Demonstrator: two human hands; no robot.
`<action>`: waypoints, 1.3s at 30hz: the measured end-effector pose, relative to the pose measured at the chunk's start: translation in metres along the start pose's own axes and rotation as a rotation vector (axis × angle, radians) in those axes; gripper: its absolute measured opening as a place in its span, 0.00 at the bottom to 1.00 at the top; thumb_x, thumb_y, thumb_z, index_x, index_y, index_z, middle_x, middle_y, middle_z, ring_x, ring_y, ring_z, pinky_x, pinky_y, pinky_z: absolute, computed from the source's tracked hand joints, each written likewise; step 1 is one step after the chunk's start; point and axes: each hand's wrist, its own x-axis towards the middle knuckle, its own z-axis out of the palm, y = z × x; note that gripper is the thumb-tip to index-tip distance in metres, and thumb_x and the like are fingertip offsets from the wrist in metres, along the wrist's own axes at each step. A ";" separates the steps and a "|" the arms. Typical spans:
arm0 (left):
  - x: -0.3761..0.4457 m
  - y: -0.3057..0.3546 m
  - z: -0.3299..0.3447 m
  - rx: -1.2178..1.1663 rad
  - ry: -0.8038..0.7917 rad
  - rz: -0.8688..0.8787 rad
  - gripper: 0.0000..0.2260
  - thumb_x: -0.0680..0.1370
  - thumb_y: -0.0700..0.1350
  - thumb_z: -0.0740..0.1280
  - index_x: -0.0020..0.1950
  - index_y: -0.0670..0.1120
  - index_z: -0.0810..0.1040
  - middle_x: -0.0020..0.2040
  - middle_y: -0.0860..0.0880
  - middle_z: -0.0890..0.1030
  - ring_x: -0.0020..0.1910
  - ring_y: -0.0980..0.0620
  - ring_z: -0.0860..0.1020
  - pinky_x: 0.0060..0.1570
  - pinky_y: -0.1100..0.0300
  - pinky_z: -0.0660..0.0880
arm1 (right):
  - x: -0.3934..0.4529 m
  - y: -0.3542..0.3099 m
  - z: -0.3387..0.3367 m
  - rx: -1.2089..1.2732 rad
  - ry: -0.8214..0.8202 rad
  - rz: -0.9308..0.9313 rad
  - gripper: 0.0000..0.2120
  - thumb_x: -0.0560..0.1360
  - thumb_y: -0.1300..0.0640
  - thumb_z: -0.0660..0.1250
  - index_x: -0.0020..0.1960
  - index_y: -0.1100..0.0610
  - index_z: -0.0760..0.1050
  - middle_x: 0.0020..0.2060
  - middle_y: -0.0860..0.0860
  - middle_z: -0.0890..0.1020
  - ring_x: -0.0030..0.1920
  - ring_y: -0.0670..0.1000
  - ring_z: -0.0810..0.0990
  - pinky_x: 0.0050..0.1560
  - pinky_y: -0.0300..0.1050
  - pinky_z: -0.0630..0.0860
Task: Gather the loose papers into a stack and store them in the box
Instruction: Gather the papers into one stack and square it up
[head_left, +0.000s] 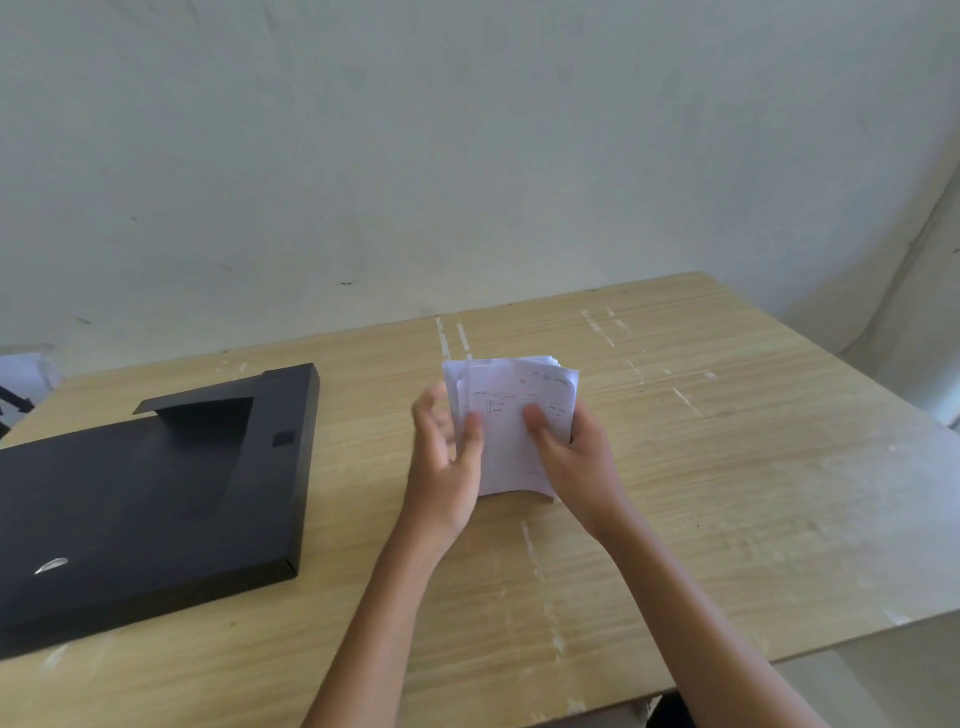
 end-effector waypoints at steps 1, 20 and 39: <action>-0.003 0.009 -0.005 0.134 0.066 0.101 0.20 0.84 0.51 0.64 0.75 0.54 0.63 0.70 0.55 0.72 0.69 0.56 0.72 0.66 0.62 0.68 | -0.001 -0.001 -0.001 -0.002 -0.001 -0.005 0.06 0.80 0.55 0.67 0.53 0.55 0.80 0.44 0.53 0.86 0.43 0.49 0.85 0.39 0.44 0.80; 0.015 0.023 -0.011 1.025 0.104 0.686 0.30 0.83 0.56 0.60 0.83 0.50 0.56 0.81 0.48 0.63 0.79 0.43 0.62 0.75 0.38 0.59 | -0.006 0.005 -0.002 -0.058 -0.104 0.041 0.05 0.75 0.60 0.72 0.50 0.54 0.81 0.43 0.53 0.87 0.44 0.54 0.86 0.43 0.54 0.83; 0.003 0.007 -0.051 0.388 -0.057 0.211 0.05 0.81 0.44 0.70 0.55 0.53 0.81 0.46 0.57 0.84 0.46 0.55 0.82 0.42 0.60 0.75 | 0.004 -0.013 -0.016 -0.081 -0.060 -0.031 0.37 0.69 0.47 0.78 0.73 0.45 0.64 0.62 0.46 0.76 0.60 0.38 0.78 0.55 0.38 0.78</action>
